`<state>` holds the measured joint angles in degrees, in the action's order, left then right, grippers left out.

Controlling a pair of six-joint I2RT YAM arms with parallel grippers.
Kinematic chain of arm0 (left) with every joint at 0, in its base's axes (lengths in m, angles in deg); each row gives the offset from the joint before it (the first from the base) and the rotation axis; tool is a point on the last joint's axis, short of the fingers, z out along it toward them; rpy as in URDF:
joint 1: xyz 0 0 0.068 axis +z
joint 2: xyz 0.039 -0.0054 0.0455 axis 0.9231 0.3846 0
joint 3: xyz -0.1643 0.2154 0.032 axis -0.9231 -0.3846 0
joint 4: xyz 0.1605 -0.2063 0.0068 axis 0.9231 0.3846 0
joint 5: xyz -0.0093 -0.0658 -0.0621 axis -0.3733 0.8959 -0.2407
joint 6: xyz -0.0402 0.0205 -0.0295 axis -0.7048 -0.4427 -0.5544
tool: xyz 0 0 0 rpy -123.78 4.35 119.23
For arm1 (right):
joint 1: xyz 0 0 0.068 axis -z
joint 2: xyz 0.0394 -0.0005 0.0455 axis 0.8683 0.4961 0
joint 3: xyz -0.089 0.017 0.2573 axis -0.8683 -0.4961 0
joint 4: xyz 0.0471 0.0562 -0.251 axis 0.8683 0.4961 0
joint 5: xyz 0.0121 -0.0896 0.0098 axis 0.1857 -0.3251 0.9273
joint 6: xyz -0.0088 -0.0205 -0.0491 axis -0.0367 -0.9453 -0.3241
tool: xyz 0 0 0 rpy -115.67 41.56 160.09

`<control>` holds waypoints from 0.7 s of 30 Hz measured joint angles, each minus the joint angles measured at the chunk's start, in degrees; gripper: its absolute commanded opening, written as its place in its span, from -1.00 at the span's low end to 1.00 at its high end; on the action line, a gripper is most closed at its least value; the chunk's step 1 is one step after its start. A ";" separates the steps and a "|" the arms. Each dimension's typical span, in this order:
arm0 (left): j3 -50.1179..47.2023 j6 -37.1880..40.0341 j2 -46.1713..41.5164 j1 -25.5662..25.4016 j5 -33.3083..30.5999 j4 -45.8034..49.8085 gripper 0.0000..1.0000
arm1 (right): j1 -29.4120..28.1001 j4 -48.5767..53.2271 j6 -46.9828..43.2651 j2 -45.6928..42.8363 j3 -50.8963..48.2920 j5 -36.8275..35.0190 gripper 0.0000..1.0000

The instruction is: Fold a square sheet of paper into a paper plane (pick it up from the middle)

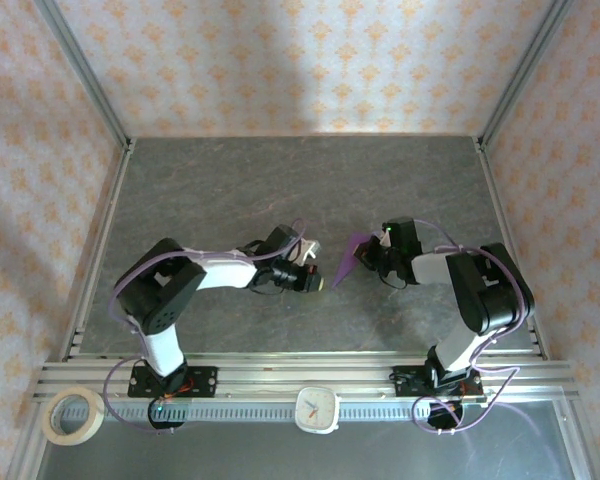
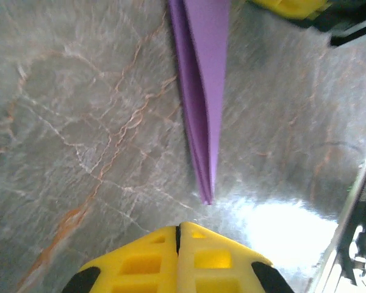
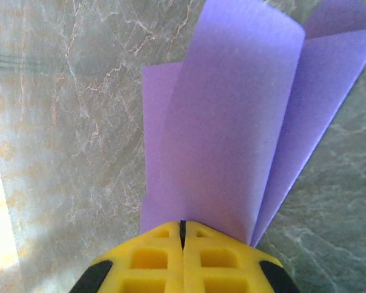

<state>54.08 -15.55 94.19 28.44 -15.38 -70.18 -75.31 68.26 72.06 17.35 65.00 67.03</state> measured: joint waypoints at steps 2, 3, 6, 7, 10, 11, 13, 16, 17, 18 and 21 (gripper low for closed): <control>1.22 0.00 -1.55 0.09 0.09 0.79 -1.00 | -0.11 -0.07 -0.02 -0.55 -0.68 0.48 -1.00; 2.19 0.00 -1.60 0.04 0.20 0.92 -1.00 | -0.31 -0.07 0.00 -0.87 -1.07 0.57 -1.00; 6.16 0.02 0.20 -0.07 0.24 1.33 -0.99 | -1.53 -0.02 0.17 -1.86 -2.08 0.90 -1.00; 7.67 0.04 1.31 -0.20 0.22 1.64 -0.98 | -2.03 -0.04 0.33 -2.05 -2.32 1.01 -1.00; 11.23 0.20 4.85 -0.94 -0.09 3.13 -0.98 | -3.45 -0.15 1.27 -2.73 -3.19 1.25 -1.00; 12.28 0.24 6.14 -1.46 -0.31 3.80 -0.98 | -3.87 -0.28 1.62 -2.93 -3.43 1.27 -1.00; 13.62 0.24 8.15 -2.47 -1.05 4.98 -0.98 | -4.37 -0.50 2.03 -3.15 -3.80 1.27 -1.00; 14.78 0.20 10.64 -3.50 -1.60 6.14 -0.97 | -4.70 -1.36 2.93 -3.23 -4.31 1.33 -1.00; 14.97 0.17 11.26 -3.63 -1.66 6.29 -0.97 | -4.79 -1.57 3.17 -3.23 -4.44 1.40 -1.00; 15.17 0.15 11.72 -3.63 -1.75 6.54 -0.96 | -4.83 -1.77 3.32 -3.23 -4.52 1.42 -1.00; 15.85 0.02 12.63 -3.56 -1.79 6.78 -0.95 | -4.96 -2.64 3.82 -3.23 -4.92 1.40 -1.00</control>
<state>69.93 -15.53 106.83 24.88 -17.17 -63.41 -80.27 65.62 75.88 14.12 60.08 68.43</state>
